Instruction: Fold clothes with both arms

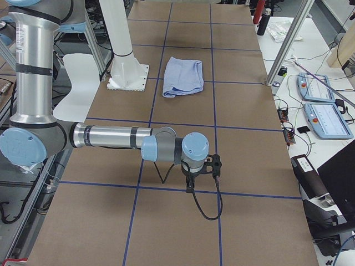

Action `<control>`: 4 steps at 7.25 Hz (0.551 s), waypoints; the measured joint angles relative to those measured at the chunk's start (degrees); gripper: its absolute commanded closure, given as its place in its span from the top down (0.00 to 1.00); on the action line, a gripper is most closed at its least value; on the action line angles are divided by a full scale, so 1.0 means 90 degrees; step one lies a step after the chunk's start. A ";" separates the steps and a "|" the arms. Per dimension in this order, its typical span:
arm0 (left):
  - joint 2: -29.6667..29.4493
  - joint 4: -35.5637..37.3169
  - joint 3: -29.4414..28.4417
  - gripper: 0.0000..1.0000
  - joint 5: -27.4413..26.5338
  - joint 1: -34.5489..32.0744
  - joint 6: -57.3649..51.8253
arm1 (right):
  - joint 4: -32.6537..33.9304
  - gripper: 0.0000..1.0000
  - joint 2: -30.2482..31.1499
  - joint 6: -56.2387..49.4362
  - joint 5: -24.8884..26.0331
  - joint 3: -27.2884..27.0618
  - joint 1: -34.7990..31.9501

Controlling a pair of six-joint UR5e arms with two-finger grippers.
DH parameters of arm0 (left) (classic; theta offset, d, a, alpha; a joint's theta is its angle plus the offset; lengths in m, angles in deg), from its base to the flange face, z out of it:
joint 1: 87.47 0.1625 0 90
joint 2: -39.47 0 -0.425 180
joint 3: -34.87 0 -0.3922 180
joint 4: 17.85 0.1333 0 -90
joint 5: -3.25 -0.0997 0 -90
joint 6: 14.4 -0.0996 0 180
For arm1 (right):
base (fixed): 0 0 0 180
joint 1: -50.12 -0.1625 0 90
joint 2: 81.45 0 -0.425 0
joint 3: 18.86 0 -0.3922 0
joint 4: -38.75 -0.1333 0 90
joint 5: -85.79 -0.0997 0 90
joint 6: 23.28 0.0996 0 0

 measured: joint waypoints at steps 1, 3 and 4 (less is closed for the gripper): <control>0.0001 0.0003 0.0006 1.00 0.0026 0.0000 0.0223 | -0.0001 1.00 0.0000 0.0000 0.0004 0.0000 -0.0003; -0.0002 -0.0034 0.0017 1.00 0.0043 0.0004 0.0813 | -0.0007 1.00 -0.0001 0.0000 0.0007 -0.0001 -0.0006; -0.0003 -0.0042 0.0018 1.00 0.0040 0.0003 0.0904 | -0.0008 1.00 -0.0005 0.0000 0.0006 -0.0004 -0.0006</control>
